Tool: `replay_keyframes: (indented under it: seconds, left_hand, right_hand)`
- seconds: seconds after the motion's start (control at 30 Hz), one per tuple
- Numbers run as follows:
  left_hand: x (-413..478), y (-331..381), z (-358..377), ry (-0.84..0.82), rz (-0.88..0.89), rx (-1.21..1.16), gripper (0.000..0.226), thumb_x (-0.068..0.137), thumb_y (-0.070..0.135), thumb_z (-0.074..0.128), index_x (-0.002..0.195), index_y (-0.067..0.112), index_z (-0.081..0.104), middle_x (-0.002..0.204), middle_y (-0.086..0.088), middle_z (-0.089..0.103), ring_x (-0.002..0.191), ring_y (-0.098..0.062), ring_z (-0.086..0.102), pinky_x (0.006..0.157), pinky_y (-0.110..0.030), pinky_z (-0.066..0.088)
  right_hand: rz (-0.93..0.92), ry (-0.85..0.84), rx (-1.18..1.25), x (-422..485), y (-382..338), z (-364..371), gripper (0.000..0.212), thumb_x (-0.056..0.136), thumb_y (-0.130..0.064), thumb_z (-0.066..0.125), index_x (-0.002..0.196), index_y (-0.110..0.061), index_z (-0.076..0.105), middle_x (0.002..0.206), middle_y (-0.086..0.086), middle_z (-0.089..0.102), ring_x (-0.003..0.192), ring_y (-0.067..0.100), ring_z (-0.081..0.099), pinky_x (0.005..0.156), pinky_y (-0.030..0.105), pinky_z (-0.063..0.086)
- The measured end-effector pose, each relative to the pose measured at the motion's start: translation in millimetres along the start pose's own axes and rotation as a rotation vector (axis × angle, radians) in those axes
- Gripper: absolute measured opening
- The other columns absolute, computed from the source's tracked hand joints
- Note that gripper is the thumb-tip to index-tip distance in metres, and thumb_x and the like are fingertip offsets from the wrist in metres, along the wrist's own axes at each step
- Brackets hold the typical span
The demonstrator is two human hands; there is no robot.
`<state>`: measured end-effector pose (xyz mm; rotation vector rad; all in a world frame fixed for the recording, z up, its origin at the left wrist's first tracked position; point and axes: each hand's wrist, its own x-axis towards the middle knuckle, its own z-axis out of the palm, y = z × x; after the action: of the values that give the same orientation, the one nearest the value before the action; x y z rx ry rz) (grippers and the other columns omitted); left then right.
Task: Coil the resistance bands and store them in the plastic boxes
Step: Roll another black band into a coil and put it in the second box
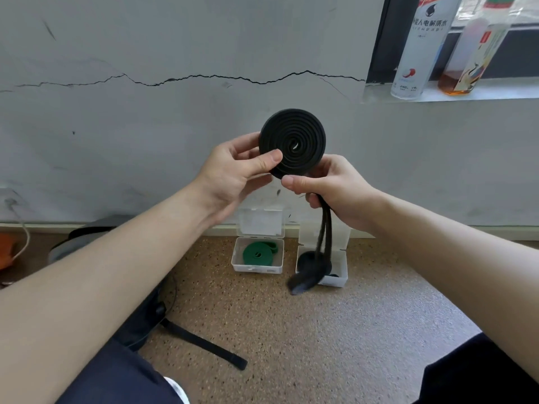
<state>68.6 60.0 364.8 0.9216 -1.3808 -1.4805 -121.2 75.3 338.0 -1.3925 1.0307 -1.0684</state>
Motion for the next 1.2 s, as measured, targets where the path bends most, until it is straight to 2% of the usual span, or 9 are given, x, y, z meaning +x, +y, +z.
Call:
replay_keyframes:
  seconds: [0.07,0.2,0.3,0.37,0.67,0.8,1.03,1.13,1.2]
  left_hand:
    - [-2,-8,12,0.018,0.003,-0.142,0.029,0.087,0.002,0.067,0.115,0.010,0.066,0.105,-0.010,0.072,0.092,-0.020,0.070,0.086,-0.033,0.058]
    - [4,-8,12,0.125,0.043,-0.070,0.034,0.084,0.001,0.071,0.117,0.001,0.066,0.107,-0.016,0.072,0.092,-0.024,0.071,0.086,-0.035,0.059]
    - [6,0,2,0.137,0.054,0.006,0.040,0.078,0.007,0.077,0.117,0.005,0.069,0.112,-0.013,0.074,0.105,-0.026,0.071,0.093,-0.037,0.056]
    - [7,3,-4,0.140,0.077,0.085,0.033,0.081,0.006,0.076,0.113,0.011,0.071,0.105,-0.005,0.076,0.099,-0.019,0.071,0.086,-0.031,0.055]
    - [6,13,-24,0.022,0.175,0.362,0.036,0.078,0.004,0.079,0.111,0.014,0.072,0.100,-0.003,0.077,0.092,-0.014,0.073,0.080,-0.024,0.055]
    - [6,15,-23,-0.025,0.189,0.494,0.039,0.077,0.002,0.081,0.113,0.015,0.071,0.104,0.000,0.077,0.097,-0.014,0.074,0.083,-0.022,0.056]
    - [5,20,-29,-0.104,0.138,0.476,0.039,0.079,-0.003,0.077,0.115,0.010,0.071,0.106,-0.001,0.077,0.098,-0.015,0.073,0.081,-0.020,0.055]
    - [5,21,-31,-0.136,0.103,0.492,0.039,0.079,-0.002,0.077,0.115,0.012,0.071,0.106,-0.005,0.077,0.100,-0.018,0.073,0.083,-0.023,0.056]
    - [5,21,-32,-0.152,0.090,0.530,0.037,0.080,0.001,0.078,0.114,0.014,0.071,0.106,-0.005,0.077,0.101,-0.022,0.073,0.087,-0.028,0.057]
  right_hand:
    - [0.005,0.020,0.052,1,1,6,0.014,0.082,-0.018,0.080,0.086,-0.011,0.069,0.071,0.002,0.058,0.059,0.012,0.045,0.051,0.023,0.037]
    - [0.019,0.066,0.107,2,2,15,0.016,0.086,-0.018,0.078,0.093,-0.008,0.069,0.071,0.001,0.058,0.056,0.011,0.044,0.050,0.022,0.038]
    - [0.016,0.038,0.114,1,1,15,0.017,0.085,-0.012,0.079,0.100,-0.009,0.071,0.079,0.005,0.061,0.058,0.008,0.050,0.051,0.021,0.041]
    - [0.025,0.018,0.081,0,1,12,0.019,0.084,-0.011,0.079,0.101,-0.010,0.071,0.084,0.009,0.064,0.060,0.007,0.053,0.053,0.020,0.043]
    - [0.047,0.007,-0.080,2,2,-5,0.018,0.079,-0.023,0.084,0.085,-0.008,0.075,0.067,0.000,0.063,0.056,0.013,0.049,0.054,0.025,0.040]
    - [0.055,-0.002,-0.111,3,6,-4,0.034,0.079,-0.022,0.085,0.092,0.007,0.072,0.071,0.005,0.062,0.054,0.014,0.047,0.053,0.027,0.039]
    - [0.095,-0.070,-0.089,6,7,-7,0.044,0.075,-0.024,0.087,0.097,0.009,0.069,0.067,-0.001,0.060,0.056,0.015,0.045,0.054,0.027,0.038]
    - [0.070,-0.137,-0.071,5,6,-3,0.014,0.080,-0.018,0.083,0.087,-0.010,0.073,0.071,0.002,0.058,0.058,0.015,0.043,0.052,0.027,0.036]
    - [0.045,-0.175,-0.072,3,7,0,0.010,0.084,-0.013,0.080,0.084,-0.014,0.070,0.070,0.002,0.056,0.058,0.014,0.044,0.051,0.026,0.036]
